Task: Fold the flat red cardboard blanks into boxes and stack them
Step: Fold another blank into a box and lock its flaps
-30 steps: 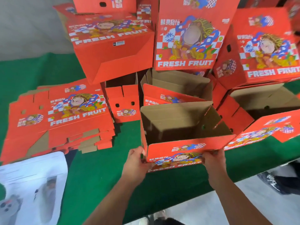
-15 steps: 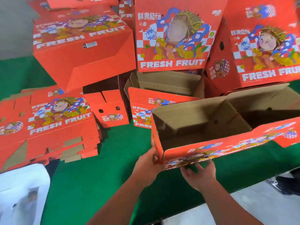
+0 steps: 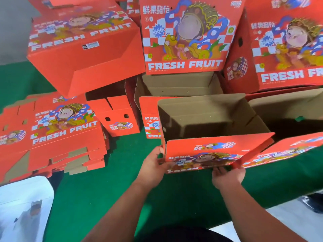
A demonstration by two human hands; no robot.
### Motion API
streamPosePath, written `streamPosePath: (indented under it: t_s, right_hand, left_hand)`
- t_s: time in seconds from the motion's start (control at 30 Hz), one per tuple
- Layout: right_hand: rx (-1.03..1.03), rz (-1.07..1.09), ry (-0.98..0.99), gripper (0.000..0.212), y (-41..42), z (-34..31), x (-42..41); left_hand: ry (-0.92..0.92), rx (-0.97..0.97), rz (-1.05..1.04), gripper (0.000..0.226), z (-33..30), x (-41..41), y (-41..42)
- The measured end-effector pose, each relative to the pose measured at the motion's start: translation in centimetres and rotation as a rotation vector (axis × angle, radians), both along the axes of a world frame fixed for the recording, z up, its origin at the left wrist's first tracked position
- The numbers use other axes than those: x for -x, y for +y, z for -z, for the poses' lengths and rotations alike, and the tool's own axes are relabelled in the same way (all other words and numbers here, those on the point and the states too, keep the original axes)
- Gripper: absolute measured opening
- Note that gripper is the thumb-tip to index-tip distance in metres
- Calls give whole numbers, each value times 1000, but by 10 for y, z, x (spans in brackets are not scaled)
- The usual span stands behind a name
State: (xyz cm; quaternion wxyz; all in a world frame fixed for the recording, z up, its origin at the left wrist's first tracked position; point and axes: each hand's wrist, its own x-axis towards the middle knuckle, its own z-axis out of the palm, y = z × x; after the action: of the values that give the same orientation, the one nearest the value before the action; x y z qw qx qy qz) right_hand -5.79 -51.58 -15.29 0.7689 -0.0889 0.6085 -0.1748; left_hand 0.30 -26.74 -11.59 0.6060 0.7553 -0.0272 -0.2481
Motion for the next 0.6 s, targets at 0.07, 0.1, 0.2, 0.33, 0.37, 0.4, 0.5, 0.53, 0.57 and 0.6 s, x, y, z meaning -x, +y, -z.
streamPosePath:
  t_s: [0.07, 0.1, 0.2, 0.33, 0.37, 0.4, 0.5, 0.53, 0.57, 0.6]
  right_hand:
    - [-14, 130, -43, 45, -21, 0, -1]
    - [-27, 171, -74, 49, -29, 1, -1]
    - [-11, 174, -96, 48, -41, 6, -4]
    - [-20, 163, -70, 49, -49, 4, -14]
    - [-13, 154, -80, 50, -52, 6, -15]
    - [-5, 149, -95, 51, -55, 8, -14]
    - [18, 85, -246, 59, -52, 10, -14]
    - [32, 75, -310, 66, -52, 12, -14]
    - [55, 64, -360, 72, -52, 12, -14]
    - [80, 54, -405, 75, -53, 12, -14]
  left_hand:
    - [13, 14, 2, 34, 0, -3, 0]
    - [22, 20, 1, 35, 0, -3, 1]
    - [39, 49, -4, 39, 1, -5, 2]
    - [28, 111, -16, 43, 2, -7, 10]
    - [19, 124, -18, 43, 3, -8, 12]
    - [11, 135, -15, 44, 4, -8, 13]
    - [-7, 143, 1, 47, 3, -7, 11]
    - [-11, 144, 6, 48, 3, -7, 9]
    - [-17, 144, 6, 49, 1, -7, 7]
    - [-21, 145, 3, 50, 0, -7, 5]
